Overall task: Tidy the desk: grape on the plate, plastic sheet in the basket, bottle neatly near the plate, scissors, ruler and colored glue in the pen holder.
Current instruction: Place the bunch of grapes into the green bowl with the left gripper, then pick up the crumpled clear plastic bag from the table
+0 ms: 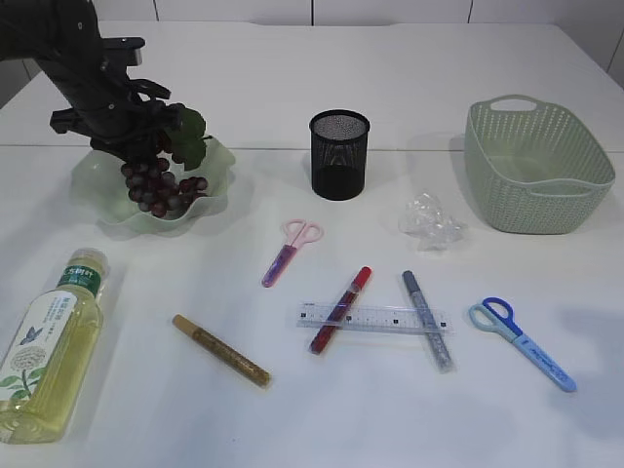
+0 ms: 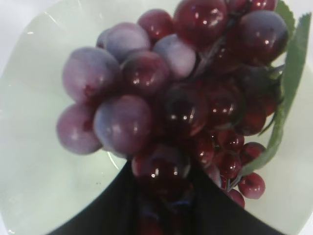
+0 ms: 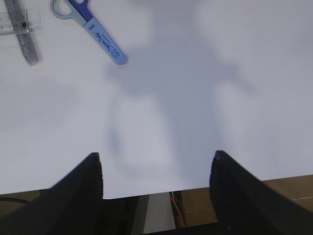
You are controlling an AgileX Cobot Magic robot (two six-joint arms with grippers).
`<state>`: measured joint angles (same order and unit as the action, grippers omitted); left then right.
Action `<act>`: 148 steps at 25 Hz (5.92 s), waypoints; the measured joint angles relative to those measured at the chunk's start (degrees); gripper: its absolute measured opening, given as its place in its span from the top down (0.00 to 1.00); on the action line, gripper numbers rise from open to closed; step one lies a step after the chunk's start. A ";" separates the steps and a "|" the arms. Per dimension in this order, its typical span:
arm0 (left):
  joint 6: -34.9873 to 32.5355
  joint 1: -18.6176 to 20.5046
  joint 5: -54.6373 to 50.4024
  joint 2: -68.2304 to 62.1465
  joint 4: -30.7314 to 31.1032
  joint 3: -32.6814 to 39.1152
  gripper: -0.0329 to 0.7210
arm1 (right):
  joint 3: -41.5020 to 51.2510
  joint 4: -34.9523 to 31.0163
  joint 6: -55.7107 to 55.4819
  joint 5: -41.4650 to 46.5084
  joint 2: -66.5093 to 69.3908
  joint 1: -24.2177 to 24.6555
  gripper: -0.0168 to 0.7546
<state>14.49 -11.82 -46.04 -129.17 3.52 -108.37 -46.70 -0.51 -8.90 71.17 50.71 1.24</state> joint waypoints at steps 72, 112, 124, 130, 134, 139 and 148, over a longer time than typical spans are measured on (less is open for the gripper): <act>-4.79 0.05 -25.79 47.17 -7.56 14.08 0.42 | -49.55 3.26 4.46 0.12 52.06 -15.87 0.23; -4.79 0.05 -25.89 47.23 -8.07 14.08 0.42 | -65.20 6.17 8.90 -9.05 81.08 -15.87 0.22; -4.79 0.05 -25.89 47.23 -8.07 14.08 0.42 | -65.55 6.20 9.21 -9.41 84.00 -15.87 0.22; -4.79 0.05 -25.89 47.23 -8.07 14.08 0.42 | -65.55 5.98 9.21 -9.52 85.33 -15.87 0.22; -4.79 0.05 -25.89 47.23 -8.07 14.08 0.42 | -65.67 5.88 9.21 -9.52 85.33 -15.87 0.24; -4.79 0.05 -25.89 47.23 -8.07 14.08 0.43 | -65.67 5.77 9.21 -9.33 85.33 -15.87 0.50; -4.79 0.05 -25.89 47.23 -8.07 14.08 0.44 | -68.72 5.67 9.21 -4.93 85.45 -15.87 0.91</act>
<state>9.70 -11.77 -71.93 -81.94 -4.55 -94.29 -115.42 5.16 0.30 66.25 136.16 -14.63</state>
